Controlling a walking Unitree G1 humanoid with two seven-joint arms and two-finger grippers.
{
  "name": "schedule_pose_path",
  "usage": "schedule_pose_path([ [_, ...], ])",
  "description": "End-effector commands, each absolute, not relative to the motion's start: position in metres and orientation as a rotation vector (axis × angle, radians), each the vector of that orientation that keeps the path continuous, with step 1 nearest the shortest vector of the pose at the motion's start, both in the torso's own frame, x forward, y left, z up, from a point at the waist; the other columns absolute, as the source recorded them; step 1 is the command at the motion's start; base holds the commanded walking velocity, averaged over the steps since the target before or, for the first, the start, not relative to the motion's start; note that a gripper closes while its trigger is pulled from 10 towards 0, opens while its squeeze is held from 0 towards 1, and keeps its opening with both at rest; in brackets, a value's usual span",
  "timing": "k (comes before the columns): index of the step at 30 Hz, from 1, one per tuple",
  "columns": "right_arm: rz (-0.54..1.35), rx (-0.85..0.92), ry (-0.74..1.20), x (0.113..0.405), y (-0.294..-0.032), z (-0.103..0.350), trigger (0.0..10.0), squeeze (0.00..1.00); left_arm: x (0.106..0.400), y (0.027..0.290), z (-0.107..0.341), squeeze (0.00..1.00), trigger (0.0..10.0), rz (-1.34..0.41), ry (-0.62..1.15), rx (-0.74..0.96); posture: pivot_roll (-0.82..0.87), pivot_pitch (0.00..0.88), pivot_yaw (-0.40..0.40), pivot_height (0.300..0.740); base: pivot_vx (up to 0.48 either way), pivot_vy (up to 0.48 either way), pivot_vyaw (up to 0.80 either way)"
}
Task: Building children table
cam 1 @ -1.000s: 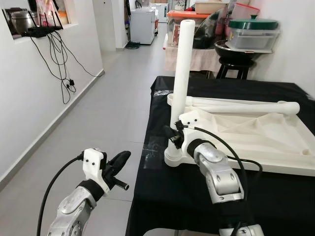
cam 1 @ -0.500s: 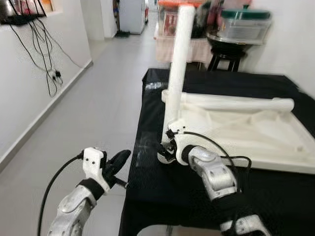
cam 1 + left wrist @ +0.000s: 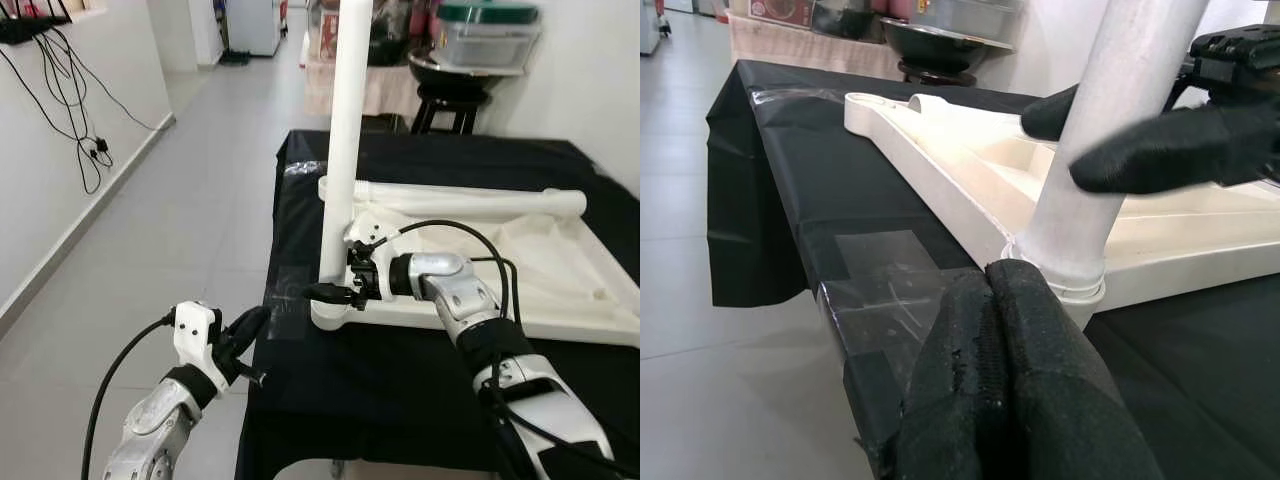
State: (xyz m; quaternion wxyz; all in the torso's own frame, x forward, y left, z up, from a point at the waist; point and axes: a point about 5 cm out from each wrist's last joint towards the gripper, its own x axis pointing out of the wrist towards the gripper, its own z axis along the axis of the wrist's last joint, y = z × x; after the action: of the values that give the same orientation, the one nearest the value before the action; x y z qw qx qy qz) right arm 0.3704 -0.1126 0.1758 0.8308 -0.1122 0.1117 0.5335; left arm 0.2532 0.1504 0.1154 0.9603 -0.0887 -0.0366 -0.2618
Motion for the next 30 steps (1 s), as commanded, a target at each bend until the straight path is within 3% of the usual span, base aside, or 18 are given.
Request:
schedule_pose_path([
  [1, 1.2, -0.232, 0.212, 0.371, -0.103, 0.18, 0.0, 0.0, 0.251, 0.148, 0.115, 0.0, 10.0, -0.534, -0.066, -0.177, 0.07, 0.0, -0.074, 0.74, 0.0, 0.0, 0.0],
  [14, 1.169, -0.151, 0.178, 0.367, -0.128, 0.175, 0.0, 0.0, 0.251, 0.148, 0.116, 0.0, 10.0, -0.532, -0.072, -0.183, 0.04, 0.0, -0.071, 0.74, 0.0, 0.0, 0.0],
  [15, 1.054, -0.104, 0.188, 0.364, -0.126, 0.166, 0.0, 0.0, 0.25, 0.149, 0.117, 0.0, 10.0, -0.531, -0.073, -0.184, 0.03, 0.0, -0.067, 0.74, 0.0, 0.0, 0.0],
  [16, 0.744, -0.094, 0.216, 0.362, -0.121, 0.149, 0.0, 0.0, 0.25, 0.151, 0.117, 0.0, 10.0, -0.531, -0.073, -0.184, 0.02, 0.0, -0.054, 0.74, 0.0, 0.0, 0.0],
  [17, 0.744, -0.094, 0.216, 0.362, -0.121, 0.149, 0.0, 0.0, 0.25, 0.151, 0.117, 0.0, 10.0, -0.531, -0.073, -0.184, 0.02, 0.0, -0.054, 0.74, 0.0, 0.0, 0.0],
  [18, 0.455, -0.081, 0.28, 0.353, -0.123, 0.131, 0.0, 0.0, 0.25, 0.153, 0.118, 0.0, 10.0, -0.531, -0.072, -0.184, 0.01, 0.0, -0.047, 0.74, 0.0, 0.0, 0.0],
  [19, 0.324, -0.092, 0.351, 0.337, -0.12, 0.114, 0.0, 0.0, 0.251, 0.154, 0.118, 0.0, 10.0, -0.532, -0.071, -0.182, 0.01, 0.0, -0.045, 0.74, 0.0, 0.0, 0.0],
  [20, 0.333, -0.221, 0.327, 0.324, -0.109, 0.112, 0.0, 0.0, 0.251, 0.155, 0.118, 0.0, 10.0, -0.534, -0.069, -0.18, 0.0, 0.0, -0.031, 0.74, 0.0, 0.0, 0.0],
  [22, 0.486, -0.296, 0.245, 0.32, -0.09, 0.12, 0.0, 0.0, 0.253, 0.156, 0.118, 0.0, 10.0, -0.538, -0.065, -0.176, 0.0, 0.0, -0.024, 0.74, 0.0, 0.0, 0.0],
  [29, 0.507, -0.269, 0.303, 0.329, -0.092, 0.111, 0.0, 0.0, 0.255, 0.156, 0.117, 0.0, 10.0, -0.528, -0.067, -0.177, 0.01, 0.0, -0.047, 0.74, 0.0, 0.0, 0.0],
  [30, 0.519, -0.254, 0.302, 0.328, -0.09, 0.113, 2.2, 0.0, 0.255, 0.157, 0.117, 0.0, 10.0, -0.52, -0.07, -0.177, 0.02, 0.0, -0.051, 0.74, 0.0, 0.0, 0.0],
])
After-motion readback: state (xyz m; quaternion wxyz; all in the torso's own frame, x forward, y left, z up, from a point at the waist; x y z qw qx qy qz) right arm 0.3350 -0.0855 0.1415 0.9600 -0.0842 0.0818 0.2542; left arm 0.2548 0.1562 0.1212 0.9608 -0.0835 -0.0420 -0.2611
